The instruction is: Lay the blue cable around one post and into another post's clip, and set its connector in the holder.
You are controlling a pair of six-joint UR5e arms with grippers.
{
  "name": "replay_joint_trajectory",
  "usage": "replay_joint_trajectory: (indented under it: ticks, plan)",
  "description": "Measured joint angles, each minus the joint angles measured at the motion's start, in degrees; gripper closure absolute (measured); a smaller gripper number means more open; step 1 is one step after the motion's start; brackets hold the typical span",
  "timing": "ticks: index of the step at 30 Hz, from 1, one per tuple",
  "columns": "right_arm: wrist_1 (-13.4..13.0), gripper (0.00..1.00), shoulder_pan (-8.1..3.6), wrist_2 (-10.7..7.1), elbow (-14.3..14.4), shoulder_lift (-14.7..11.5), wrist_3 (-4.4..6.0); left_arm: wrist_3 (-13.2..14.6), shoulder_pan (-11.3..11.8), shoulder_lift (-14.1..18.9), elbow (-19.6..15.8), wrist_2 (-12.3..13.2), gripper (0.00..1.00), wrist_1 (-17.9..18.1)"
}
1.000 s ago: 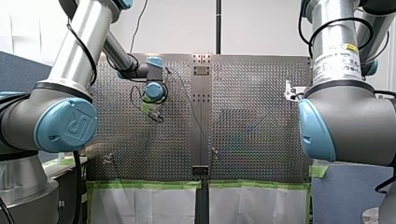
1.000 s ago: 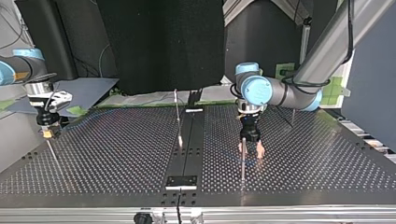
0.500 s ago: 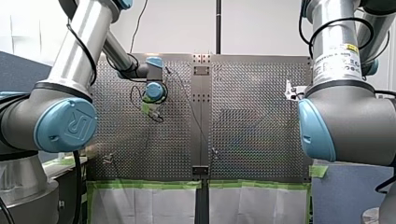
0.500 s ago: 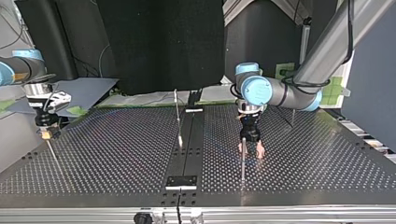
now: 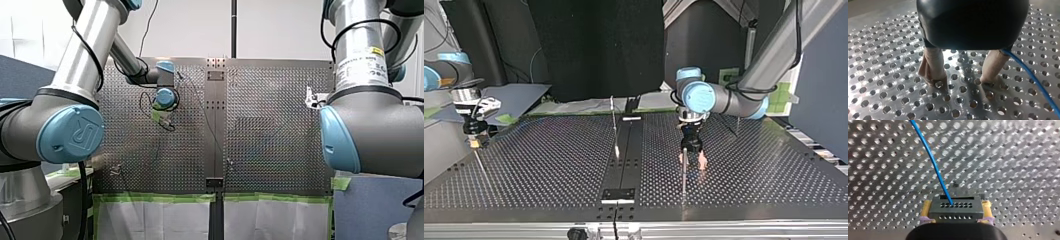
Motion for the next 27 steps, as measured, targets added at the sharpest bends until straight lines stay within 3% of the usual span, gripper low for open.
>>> replay_joint_trajectory:
  ticks: [27]
  plan:
    - [-0.1,1.00,0.05,-0.48,-0.9,0.1,0.10,0.0,0.2,0.0,0.0,0.0,0.00,0.2]
